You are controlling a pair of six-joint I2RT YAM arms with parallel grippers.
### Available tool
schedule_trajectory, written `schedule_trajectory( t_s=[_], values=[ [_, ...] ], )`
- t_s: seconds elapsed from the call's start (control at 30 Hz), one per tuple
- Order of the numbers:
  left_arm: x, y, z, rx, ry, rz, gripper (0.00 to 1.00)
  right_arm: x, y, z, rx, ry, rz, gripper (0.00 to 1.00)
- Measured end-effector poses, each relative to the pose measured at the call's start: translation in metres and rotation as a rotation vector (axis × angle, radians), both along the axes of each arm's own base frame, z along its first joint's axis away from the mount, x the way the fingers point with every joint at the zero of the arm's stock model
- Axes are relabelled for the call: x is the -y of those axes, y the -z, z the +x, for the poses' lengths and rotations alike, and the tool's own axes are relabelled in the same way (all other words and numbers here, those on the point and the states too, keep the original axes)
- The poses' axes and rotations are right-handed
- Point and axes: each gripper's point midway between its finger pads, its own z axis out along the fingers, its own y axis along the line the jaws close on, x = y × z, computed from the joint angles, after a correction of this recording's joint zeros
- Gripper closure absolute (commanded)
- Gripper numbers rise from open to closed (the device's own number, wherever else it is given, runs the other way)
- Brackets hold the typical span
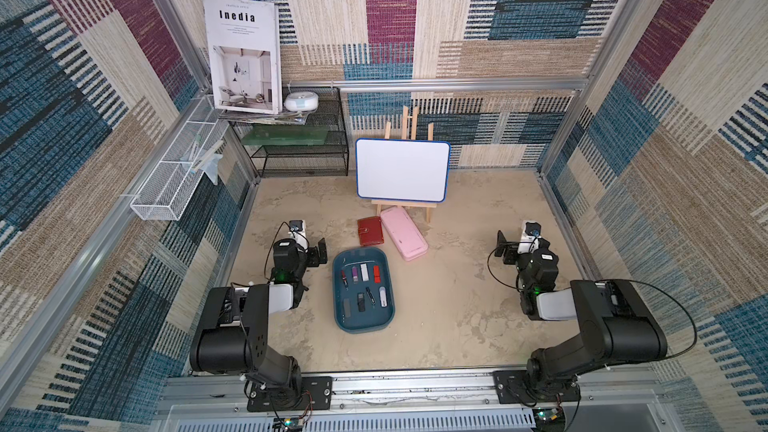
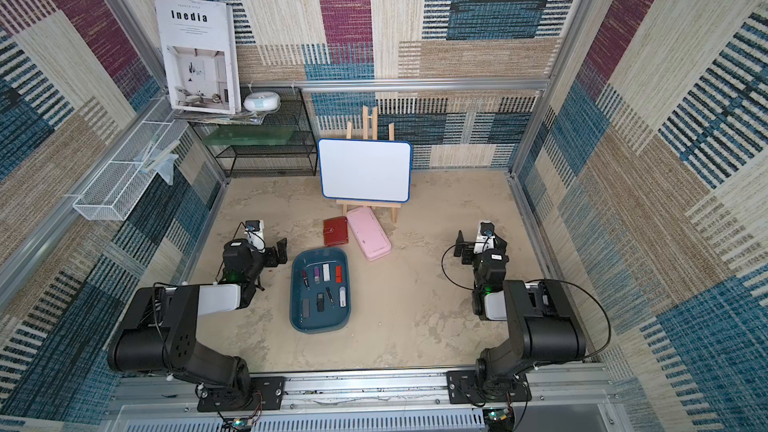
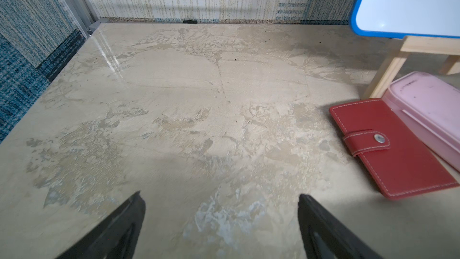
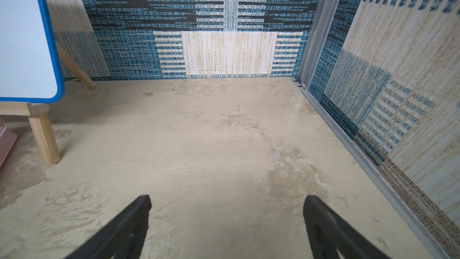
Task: Put the usb flash drive into the storage box
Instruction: Reset both arms
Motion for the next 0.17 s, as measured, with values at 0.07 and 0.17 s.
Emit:
schedule_trajectory(
  t_s=[0.07,0.17],
  values=[
    [0.0000,0.0000,0.0000,0.000,0.000,0.000,0.01,0.0000,0.0001,0.0017,-0.003,0.000,0.000,0.00],
    [0.0000,0.0000,0.0000,0.000,0.000,0.000,0.01,-0.0005,0.0016,0.0023,-0.010,-0.003,0.001,0.00]
  ],
)
